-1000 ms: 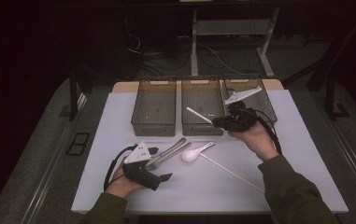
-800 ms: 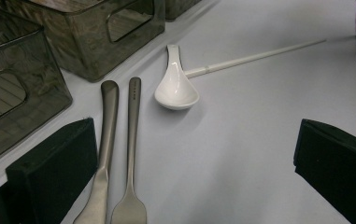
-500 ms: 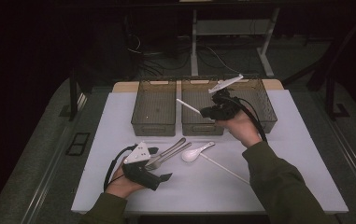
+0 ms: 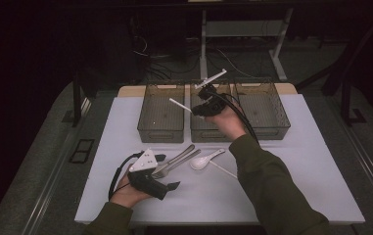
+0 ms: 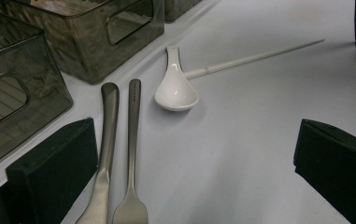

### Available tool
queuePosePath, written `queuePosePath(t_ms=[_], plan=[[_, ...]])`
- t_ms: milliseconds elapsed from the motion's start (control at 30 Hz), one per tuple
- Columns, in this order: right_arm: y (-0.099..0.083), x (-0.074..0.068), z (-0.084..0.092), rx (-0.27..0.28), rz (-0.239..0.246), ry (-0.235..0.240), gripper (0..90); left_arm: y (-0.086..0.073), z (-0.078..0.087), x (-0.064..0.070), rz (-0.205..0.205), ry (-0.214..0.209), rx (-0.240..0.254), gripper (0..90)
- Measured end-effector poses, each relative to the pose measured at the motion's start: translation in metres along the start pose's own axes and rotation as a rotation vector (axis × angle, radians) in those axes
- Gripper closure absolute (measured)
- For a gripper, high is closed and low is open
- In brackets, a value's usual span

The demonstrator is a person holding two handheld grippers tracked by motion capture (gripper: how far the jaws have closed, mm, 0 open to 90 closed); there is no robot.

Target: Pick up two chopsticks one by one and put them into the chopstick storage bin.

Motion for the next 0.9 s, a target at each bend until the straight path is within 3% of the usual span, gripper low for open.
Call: queuePosePath(t_ms=[400, 900], plan=[[0.022, -0.001, -0.038, -0.03, -0.029, -0.012, 84.7, 0.001, 0.0, 0.002, 0.019, -0.006, 0.016, 0.0], [0.038, -0.003, -0.077, -0.087, -0.053, -0.027, 84.7, 0.001, 0.0, 0.003, 0.011, -0.015, 0.015, 0.0]])
Point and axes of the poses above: each handheld gripper's, and its own axes: z roughly backward along the jaws, y roughly out of its top, x roughly to its right, the point moved 8 cm from there along -z, roughly forward along the jaws, and after that the axes turned 6 degrees about z, right-handed, at the moved point
